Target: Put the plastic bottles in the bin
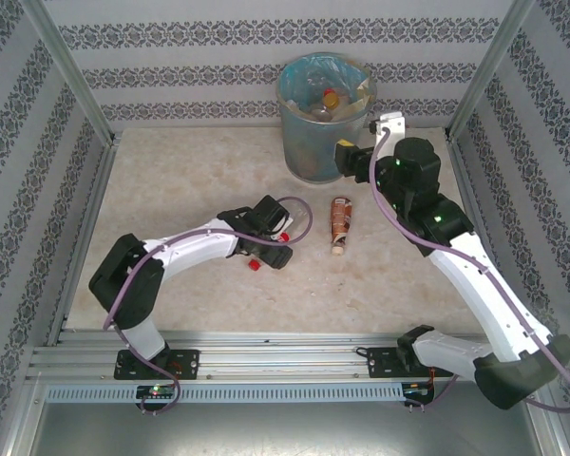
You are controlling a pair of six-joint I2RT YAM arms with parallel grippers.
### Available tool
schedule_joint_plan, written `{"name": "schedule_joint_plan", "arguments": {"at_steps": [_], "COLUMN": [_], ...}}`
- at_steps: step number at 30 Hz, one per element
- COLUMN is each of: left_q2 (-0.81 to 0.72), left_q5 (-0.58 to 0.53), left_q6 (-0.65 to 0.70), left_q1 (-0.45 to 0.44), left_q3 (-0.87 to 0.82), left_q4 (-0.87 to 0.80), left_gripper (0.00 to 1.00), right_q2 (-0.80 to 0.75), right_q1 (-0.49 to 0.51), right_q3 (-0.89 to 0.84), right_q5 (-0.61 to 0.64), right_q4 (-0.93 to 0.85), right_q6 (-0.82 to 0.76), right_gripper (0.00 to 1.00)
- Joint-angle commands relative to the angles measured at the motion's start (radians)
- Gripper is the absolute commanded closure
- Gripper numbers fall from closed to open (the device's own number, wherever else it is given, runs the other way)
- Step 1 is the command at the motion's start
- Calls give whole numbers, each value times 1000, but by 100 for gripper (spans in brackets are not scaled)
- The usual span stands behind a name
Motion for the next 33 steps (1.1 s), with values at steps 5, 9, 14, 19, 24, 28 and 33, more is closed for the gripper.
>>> {"name": "schedule_joint_plan", "arguments": {"at_steps": [5,9,14,19,24,28,33], "left_q2": [81,113,143,124,43,-87,-315], "left_q5": [15,6,8,16,14,48,85], "left_q6": [-20,-28,-36,-27,-20,-6,33], "left_q1": [11,11,11,11,11,11,11], "left_q3": [54,70,86,89,77,45,-37], "left_q4": [-50,-55,-63,-71,-100,-105,-49], "left_gripper": [23,22,24,33,39,40,41], "right_q2": [-27,-31,-37,-56,-74,-86,-104], "right_q1": [0,0,1,0,0,0,2], "right_q3": [-23,-21,-18,-18,-3,9,20], "right_q5": [27,25,17,31,43,47,33], "right_q4": [-1,-1,-9,-18,-26,-26,-10], "right_q6": [19,18,15,3,-22,-29,-20], "right_gripper": [21,21,21,21,21,21,21]}}
